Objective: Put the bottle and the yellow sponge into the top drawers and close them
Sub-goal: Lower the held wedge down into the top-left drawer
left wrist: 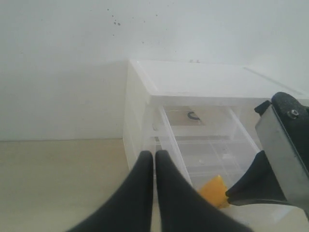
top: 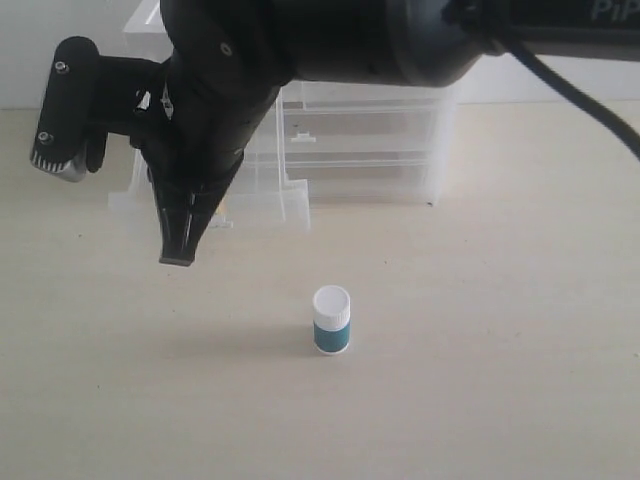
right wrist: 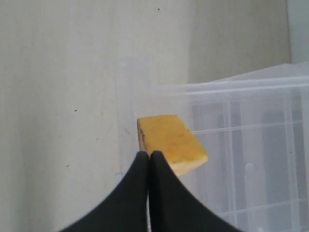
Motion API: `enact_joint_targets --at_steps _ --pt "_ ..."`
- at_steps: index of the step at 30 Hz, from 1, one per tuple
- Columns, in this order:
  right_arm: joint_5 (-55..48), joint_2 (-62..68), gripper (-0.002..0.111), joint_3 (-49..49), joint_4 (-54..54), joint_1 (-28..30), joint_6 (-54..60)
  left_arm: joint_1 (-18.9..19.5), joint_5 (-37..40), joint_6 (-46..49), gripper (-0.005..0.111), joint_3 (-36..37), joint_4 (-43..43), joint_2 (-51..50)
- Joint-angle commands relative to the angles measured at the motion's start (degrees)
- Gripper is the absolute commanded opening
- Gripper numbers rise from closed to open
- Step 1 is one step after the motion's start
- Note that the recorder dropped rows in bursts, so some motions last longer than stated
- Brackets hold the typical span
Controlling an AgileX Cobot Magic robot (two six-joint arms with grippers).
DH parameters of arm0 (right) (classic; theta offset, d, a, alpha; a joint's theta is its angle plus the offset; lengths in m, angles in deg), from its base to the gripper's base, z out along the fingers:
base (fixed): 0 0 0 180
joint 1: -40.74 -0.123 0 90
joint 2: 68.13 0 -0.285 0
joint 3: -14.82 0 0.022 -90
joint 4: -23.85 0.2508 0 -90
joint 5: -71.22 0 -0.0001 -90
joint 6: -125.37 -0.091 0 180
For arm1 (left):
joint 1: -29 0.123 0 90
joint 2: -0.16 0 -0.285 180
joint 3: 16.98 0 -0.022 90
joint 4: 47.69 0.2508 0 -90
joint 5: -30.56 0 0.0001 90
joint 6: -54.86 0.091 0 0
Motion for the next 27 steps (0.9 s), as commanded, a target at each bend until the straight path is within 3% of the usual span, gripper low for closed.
enact_joint_targets --at_steps 1,9,16,18,21,23,27 --pt "3.2 0.3 0.000 -0.2 -2.4 0.1 0.0 -0.2 -0.7 -0.3 0.004 0.2 -0.6 0.2" --pt "6.0 0.3 0.000 -0.2 -4.6 0.1 -1.7 -0.2 -0.7 -0.3 0.004 0.2 -0.6 0.2" --pt "6.7 -3.6 0.001 -0.2 -6.6 0.0 -23.5 -0.2 -0.7 -0.3 0.004 0.2 -0.6 0.2" --pt "6.8 -3.9 0.009 -0.2 -7.0 0.0 -28.4 -0.2 -0.8 -0.3 0.004 0.2 -0.6 0.2" --pt "7.0 -3.1 0.043 -0.2 -7.3 0.0 -32.6 -0.2 -0.8 -0.3 0.004 0.3 -0.6 0.2" --pt "6.7 -2.7 0.058 -0.2 -6.7 0.0 -32.6 -0.2 -0.8 -0.3 0.004 0.5 -0.6 0.2" --pt "5.9 -1.5 0.063 -0.2 -6.5 0.0 -32.5 -0.2 -0.8 -0.3 0.004 0.5 -0.6 0.2"
